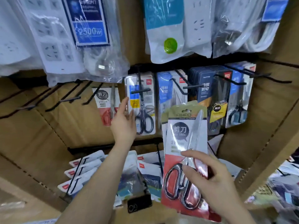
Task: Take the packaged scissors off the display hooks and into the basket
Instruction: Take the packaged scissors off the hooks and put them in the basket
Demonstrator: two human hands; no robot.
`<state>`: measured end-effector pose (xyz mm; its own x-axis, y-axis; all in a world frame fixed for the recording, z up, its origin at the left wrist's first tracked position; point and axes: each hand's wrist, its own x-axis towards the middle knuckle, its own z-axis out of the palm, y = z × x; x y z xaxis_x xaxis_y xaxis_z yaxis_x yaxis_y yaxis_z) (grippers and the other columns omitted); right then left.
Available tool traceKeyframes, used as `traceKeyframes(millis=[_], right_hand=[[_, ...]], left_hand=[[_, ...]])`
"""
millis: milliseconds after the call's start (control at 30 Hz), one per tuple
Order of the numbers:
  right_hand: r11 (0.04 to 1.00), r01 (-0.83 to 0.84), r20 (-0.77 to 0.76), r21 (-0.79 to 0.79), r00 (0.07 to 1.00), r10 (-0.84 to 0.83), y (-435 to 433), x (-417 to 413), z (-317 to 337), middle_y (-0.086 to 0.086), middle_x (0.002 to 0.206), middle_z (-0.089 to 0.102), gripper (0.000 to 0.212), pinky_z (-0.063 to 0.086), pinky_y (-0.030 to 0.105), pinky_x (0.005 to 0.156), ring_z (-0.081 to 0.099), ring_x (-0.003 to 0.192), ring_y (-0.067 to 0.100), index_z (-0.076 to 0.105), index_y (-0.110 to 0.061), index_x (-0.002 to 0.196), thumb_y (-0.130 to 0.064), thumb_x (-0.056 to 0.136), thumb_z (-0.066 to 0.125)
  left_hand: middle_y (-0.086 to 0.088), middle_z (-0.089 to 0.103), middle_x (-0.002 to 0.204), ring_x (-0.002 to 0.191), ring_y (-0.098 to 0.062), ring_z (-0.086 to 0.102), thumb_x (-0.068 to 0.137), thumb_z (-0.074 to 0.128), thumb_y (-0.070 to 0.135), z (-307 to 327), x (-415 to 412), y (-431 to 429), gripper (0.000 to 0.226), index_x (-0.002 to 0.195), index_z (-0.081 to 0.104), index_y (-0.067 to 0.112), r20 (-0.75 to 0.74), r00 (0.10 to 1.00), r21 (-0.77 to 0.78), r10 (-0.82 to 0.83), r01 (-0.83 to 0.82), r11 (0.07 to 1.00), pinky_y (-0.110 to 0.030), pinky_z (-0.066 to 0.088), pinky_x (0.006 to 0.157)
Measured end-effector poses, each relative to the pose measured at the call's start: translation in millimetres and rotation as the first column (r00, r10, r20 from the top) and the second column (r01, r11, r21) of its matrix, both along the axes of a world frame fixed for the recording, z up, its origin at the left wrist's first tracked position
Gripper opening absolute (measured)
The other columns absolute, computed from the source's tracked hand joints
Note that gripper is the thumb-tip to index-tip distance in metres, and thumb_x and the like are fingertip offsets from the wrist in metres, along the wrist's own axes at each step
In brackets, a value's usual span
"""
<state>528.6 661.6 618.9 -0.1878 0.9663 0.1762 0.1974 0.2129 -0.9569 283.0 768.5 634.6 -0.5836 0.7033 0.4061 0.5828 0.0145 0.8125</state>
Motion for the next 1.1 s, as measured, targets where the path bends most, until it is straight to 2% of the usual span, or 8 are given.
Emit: traceKeyframes(millis=[133, 233, 367, 500, 700, 900, 967, 1100], right_hand=[[0.998, -0.058, -0.053, 0.002, 0.997, 0.058, 13, 6, 4, -0.041, 0.12, 0.058, 0.04, 0.032, 0.045, 0.118, 0.042, 0.136, 0.002, 0.066, -0.06, 0.106, -0.038, 0.074, 0.073], [0.993, -0.117, -0.126, -0.004, 0.985, 0.115, 19, 7, 1, -0.033, 0.141, 0.048, 0.065, 0.039, 0.044, 0.114, 0.042, 0.136, -0.001, 0.049, -0.064, 0.128, -0.037, 0.075, 0.073], [0.993, -0.114, -0.215, -0.018, 0.971, 0.108, 21, 3, -5, -0.018, 0.147, 0.047, 0.093, 0.047, 0.05, 0.105, 0.051, 0.132, 0.01, 0.025, -0.071, 0.136, -0.03, 0.073, 0.079], [0.987, -0.14, -0.307, -0.078, 0.945, 0.11, 19, -2, -11, -0.012, 0.14, 0.058, 0.101, 0.049, 0.052, 0.102, 0.06, 0.124, 0.016, 0.023, -0.072, 0.136, -0.024, 0.07, 0.083], [0.99, -0.137, -0.333, -0.045, 0.936, 0.114, 9, -14, -14, -0.014, 0.125, 0.068, 0.065, 0.057, 0.036, 0.092, 0.066, 0.114, 0.012, 0.047, -0.041, 0.141, -0.029, 0.084, 0.075], [0.983, -0.016, -0.318, -0.18, 0.947, -0.042, 1, -19, -17, -0.035, 0.115, 0.064, 0.031, 0.048, 0.027, 0.103, 0.06, 0.11, -0.011, 0.062, -0.057, 0.11, -0.051, 0.087, 0.043], [0.97, -0.045, -0.33, -0.239, 0.943, -0.037, -1, -21, -19, -0.021, 0.113, 0.071, 0.026, 0.053, 0.035, 0.094, 0.068, 0.105, 0.003, 0.066, -0.063, 0.096, -0.05, 0.084, 0.048], [0.965, -0.094, -0.339, -0.243, 0.941, 0.007, -5, -23, -24, -0.004, 0.12, 0.071, 0.033, 0.056, 0.049, 0.091, 0.07, 0.105, 0.025, 0.064, -0.058, 0.11, -0.037, 0.085, 0.061]], left_hand=[[0.01, 0.064, 0.084, 0.081, -0.018, 0.059, 0.098, 0.057, 0.026, 3, 7, 7, 0.05, 0.144, 0.04, 0.034, -0.045, 0.999, -0.131, 0.013, -0.019, 0.991, -0.03, 0.039, 0.07], [0.0, 0.064, 0.112, 0.101, -0.02, 0.062, 0.095, 0.06, 0.029, -2, 17, -20, 0.041, 0.132, 0.045, 0.038, 0.004, 1.0, -0.059, -0.027, 0.028, 0.998, -0.039, 0.051, 0.086], [0.004, 0.061, 0.095, 0.083, -0.001, 0.057, 0.09, 0.062, 0.038, -7, 78, -99, 0.018, 0.106, 0.059, 0.045, 0.158, 0.935, -0.008, -0.319, 0.324, 0.946, -0.013, 0.047, 0.07], [0.004, 0.058, 0.096, 0.09, -0.002, 0.056, 0.08, 0.058, 0.049, -20, 101, -131, 0.029, 0.109, 0.057, 0.052, 0.167, 0.931, -0.062, -0.323, 0.337, 0.94, -0.004, 0.042, 0.071], [0.006, 0.069, 0.092, 0.081, -0.007, 0.065, 0.084, 0.076, 0.025, -28, 98, -139, 0.013, 0.095, 0.071, 0.03, 0.35, 0.917, -0.007, -0.192, 0.207, 0.978, -0.024, 0.055, 0.075], [-0.002, 0.078, 0.087, 0.082, -0.023, 0.074, 0.097, 0.058, 0.016, -25, 97, -153, 0.006, 0.101, 0.059, 0.019, 0.578, 0.78, 0.048, -0.24, 0.261, 0.964, -0.045, 0.057, 0.078], [-0.007, 0.077, 0.082, 0.072, -0.021, 0.073, 0.099, 0.053, 0.012, -22, 94, -156, 0.006, 0.101, 0.059, 0.015, 0.661, 0.709, 0.089, -0.244, 0.249, 0.964, -0.036, 0.057, 0.066], [-0.014, 0.075, 0.077, 0.063, -0.021, 0.07, 0.093, 0.061, 0.019, -21, 85, -167, 0.01, 0.1, 0.06, 0.013, 0.739, 0.622, 0.152, -0.259, 0.221, 0.963, -0.031, 0.056, 0.055]])
